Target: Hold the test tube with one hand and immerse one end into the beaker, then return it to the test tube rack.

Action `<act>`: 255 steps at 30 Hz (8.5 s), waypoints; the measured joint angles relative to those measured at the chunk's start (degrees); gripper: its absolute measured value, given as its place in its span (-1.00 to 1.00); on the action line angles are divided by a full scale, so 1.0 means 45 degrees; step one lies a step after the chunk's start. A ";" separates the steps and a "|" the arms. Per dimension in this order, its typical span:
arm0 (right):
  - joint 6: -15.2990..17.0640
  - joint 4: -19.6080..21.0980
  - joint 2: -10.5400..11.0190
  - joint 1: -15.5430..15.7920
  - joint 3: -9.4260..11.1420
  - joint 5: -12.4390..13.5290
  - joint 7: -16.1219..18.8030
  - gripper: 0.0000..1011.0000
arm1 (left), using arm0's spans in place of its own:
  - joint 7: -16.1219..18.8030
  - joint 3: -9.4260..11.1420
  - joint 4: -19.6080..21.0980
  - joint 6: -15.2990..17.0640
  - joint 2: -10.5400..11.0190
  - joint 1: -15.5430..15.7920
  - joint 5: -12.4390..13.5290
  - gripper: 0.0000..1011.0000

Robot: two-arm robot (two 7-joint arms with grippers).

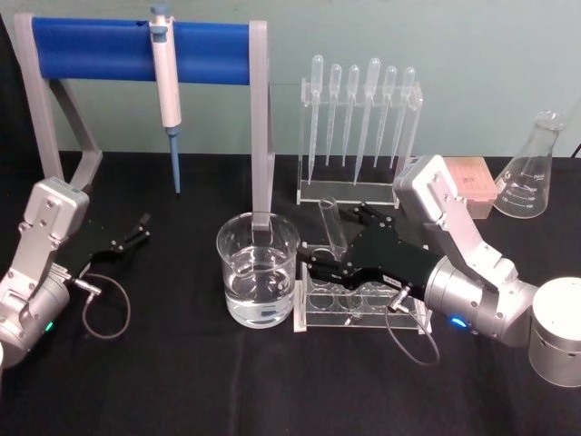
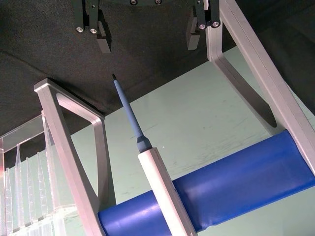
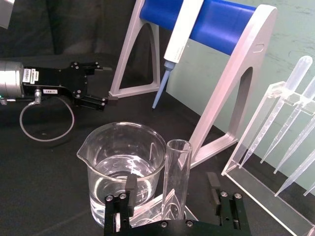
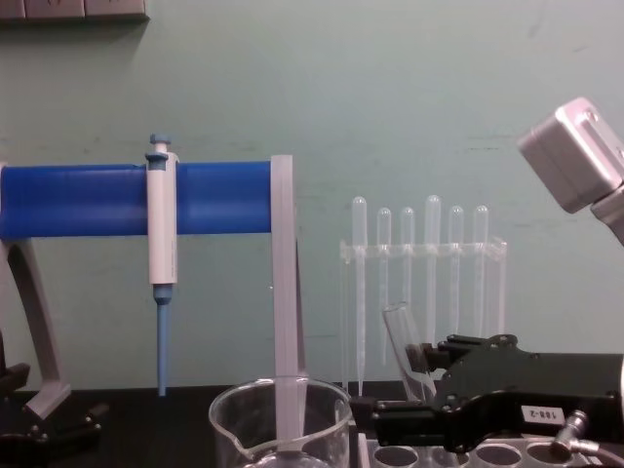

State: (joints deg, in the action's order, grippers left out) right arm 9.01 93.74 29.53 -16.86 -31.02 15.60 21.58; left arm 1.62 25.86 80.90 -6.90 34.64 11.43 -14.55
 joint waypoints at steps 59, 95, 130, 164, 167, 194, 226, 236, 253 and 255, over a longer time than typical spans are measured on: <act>-0.0578 0.2618 -0.0675 0.2265 0.3014 0.1679 -0.0269 -0.55 | 0.0000 -0.0001 0.0000 0.0000 0.0001 0.0000 0.0001 0.98; -0.0583 0.2605 -0.0667 0.2266 0.3007 0.1662 -0.0266 -0.55 | 0.0000 0.0000 0.0000 0.0000 0.0000 0.0000 0.0000 0.98; -0.0582 0.2606 -0.0667 0.2266 0.3007 0.1662 -0.0266 -0.55 | 0.0000 -0.0001 0.0000 0.0000 0.0001 0.0000 0.0001 0.98; -0.0582 0.2606 -0.0667 0.2266 0.3007 0.1662 -0.0266 -0.55 | 0.0000 0.0000 0.0000 0.0000 0.0001 0.0000 0.0000 0.98; -0.0582 0.2606 -0.0667 0.2266 0.3007 0.1662 -0.0266 -0.55 | 0.0000 0.0000 0.0000 0.0000 0.0001 0.0000 0.0000 0.98; -0.0582 0.2606 -0.0667 0.2265 0.3007 0.1663 -0.0266 -0.55 | 0.0000 0.0000 0.0000 0.0000 0.0001 0.0000 0.0001 0.98; -0.0674 0.1170 -0.2254 -0.0588 0.0844 0.1199 0.0416 -0.55 | 0.0000 -0.0001 0.0000 0.0000 0.0001 0.0000 0.0001 0.98; -0.1861 -0.0537 -0.2740 -0.0664 0.0253 0.0675 0.0576 -0.55 | 0.0000 0.0000 0.0000 0.0000 0.0000 0.0000 0.0001 0.98; -0.3557 -0.2440 -0.3193 -0.0036 0.0291 0.0378 0.1004 -0.55 | 0.0000 -0.0001 0.0000 0.0000 0.0001 0.0000 0.0001 0.98; -0.3568 -0.2455 -0.3216 -0.0004 0.0315 0.0369 0.1006 -0.55 | 0.0000 0.0000 0.0000 0.0000 0.0001 0.0000 0.0000 0.98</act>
State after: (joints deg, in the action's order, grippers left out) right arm -7.05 82.69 15.06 -16.88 -29.61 17.26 26.11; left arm 1.62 25.86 80.90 -6.90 34.65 11.43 -14.55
